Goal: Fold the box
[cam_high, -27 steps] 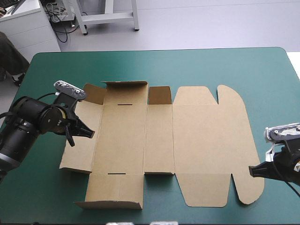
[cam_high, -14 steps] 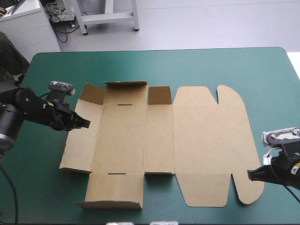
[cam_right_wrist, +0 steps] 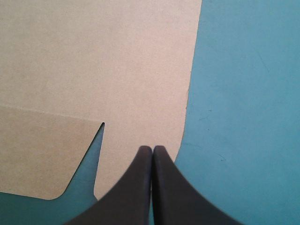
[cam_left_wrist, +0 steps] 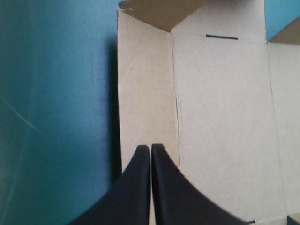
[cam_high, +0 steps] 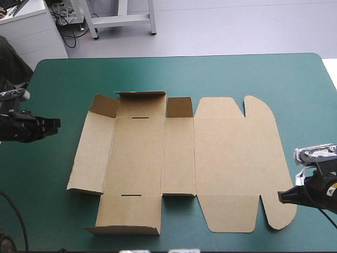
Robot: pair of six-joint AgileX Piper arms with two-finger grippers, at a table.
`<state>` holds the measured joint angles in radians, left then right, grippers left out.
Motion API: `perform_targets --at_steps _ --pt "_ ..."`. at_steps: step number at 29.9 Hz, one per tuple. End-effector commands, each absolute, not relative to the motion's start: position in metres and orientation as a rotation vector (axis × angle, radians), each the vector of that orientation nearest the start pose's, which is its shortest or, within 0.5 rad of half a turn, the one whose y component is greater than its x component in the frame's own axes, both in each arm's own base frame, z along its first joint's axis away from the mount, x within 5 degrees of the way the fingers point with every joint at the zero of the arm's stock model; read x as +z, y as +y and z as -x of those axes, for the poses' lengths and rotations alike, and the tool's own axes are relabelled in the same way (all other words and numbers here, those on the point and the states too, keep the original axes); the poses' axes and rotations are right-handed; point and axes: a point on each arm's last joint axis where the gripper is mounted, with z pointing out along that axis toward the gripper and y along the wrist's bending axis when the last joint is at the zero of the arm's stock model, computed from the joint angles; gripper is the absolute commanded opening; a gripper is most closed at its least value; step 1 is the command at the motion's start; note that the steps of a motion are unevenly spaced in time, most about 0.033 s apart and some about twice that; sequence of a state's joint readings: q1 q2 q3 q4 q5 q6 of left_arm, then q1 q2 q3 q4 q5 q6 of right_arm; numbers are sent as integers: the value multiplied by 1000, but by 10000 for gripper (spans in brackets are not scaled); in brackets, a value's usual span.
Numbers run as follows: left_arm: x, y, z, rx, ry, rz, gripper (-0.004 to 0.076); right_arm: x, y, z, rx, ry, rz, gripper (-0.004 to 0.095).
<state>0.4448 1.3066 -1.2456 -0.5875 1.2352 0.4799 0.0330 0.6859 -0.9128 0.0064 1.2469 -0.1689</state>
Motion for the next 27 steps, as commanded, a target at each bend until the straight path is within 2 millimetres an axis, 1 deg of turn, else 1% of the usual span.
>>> perform_targets --at_steps 1,5,7,9,12,14,16,18,19,22,25,27 --pt "384 75 -239 -492 2385 198 -8 365 3 -92 -51 2453 241 -23" --pt "385 93 -236 -465 2329 381 1 365 3 -93 -51 2449 240 -23" --pt "385 98 -234 -454 2319 419 53 365 3 -93 -51 2448 240 -23" --pt "385 99 -234 -453 2317 429 141 365 3 -93 -51 2448 240 -23" --pt "381 101 -237 -461 2327 436 335 365 3 -93 -48 2448 240 -23" --pt "377 103 -240 -481 2347 442 479 365 3 -93 -48 2448 240 -23" --pt "369 103 -243 -535 2381 448 580 365 3 -93 -48 2448 240 -23" --pt "358 102 -246 -605 2413 431 648 365 3 -93 -48 2448 240 -23" --pt "351 102 -249 -646 2433 407 660 365 3 -93 -48 2448 240 -23" --pt "328 101 -254 -774 2474 397 660 365 3 -93 -48 2448 240 -23" --pt "308 102 -257 -842 2519 423 660 365 3 -93 -48 2448 240 -23" --pt "298 99 -256 -888 2530 417 660 365 3 -93 -48 2446 240 -23"
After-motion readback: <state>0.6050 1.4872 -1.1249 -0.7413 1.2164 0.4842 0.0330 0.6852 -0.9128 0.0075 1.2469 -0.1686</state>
